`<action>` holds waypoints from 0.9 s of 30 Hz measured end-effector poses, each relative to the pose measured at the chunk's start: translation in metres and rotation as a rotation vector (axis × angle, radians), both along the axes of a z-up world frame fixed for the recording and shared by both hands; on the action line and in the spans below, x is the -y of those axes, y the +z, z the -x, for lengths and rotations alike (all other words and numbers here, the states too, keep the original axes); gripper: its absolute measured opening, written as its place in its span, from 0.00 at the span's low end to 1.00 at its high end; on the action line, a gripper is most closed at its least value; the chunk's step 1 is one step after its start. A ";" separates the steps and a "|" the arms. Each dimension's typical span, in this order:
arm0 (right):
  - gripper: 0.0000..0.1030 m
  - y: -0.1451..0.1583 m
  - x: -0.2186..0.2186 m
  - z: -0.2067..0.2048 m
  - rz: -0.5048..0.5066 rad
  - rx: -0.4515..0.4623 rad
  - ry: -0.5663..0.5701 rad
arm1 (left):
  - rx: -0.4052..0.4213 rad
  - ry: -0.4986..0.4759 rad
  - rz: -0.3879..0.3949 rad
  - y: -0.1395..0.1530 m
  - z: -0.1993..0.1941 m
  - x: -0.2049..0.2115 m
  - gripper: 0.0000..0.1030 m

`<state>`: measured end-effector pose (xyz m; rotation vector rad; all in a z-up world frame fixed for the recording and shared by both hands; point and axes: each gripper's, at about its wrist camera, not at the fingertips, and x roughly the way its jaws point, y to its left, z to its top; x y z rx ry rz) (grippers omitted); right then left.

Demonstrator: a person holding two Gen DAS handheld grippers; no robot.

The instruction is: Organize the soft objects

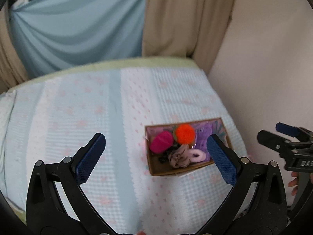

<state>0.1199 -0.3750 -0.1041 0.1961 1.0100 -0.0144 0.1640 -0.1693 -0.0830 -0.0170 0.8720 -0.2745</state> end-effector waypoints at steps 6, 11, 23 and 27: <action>0.99 0.065 -0.057 0.041 0.079 0.133 0.048 | 0.144 0.083 0.015 0.061 0.046 -0.062 1.00; 0.99 0.090 -0.092 0.067 0.119 0.223 0.068 | 0.212 0.154 0.005 0.080 0.080 -0.102 1.00; 0.99 0.108 -0.127 0.107 0.166 0.334 0.059 | 0.324 0.206 -0.066 0.092 0.134 -0.127 1.00; 0.99 0.108 -0.128 0.109 0.170 0.337 0.047 | 0.318 0.197 -0.052 0.090 0.137 -0.124 1.00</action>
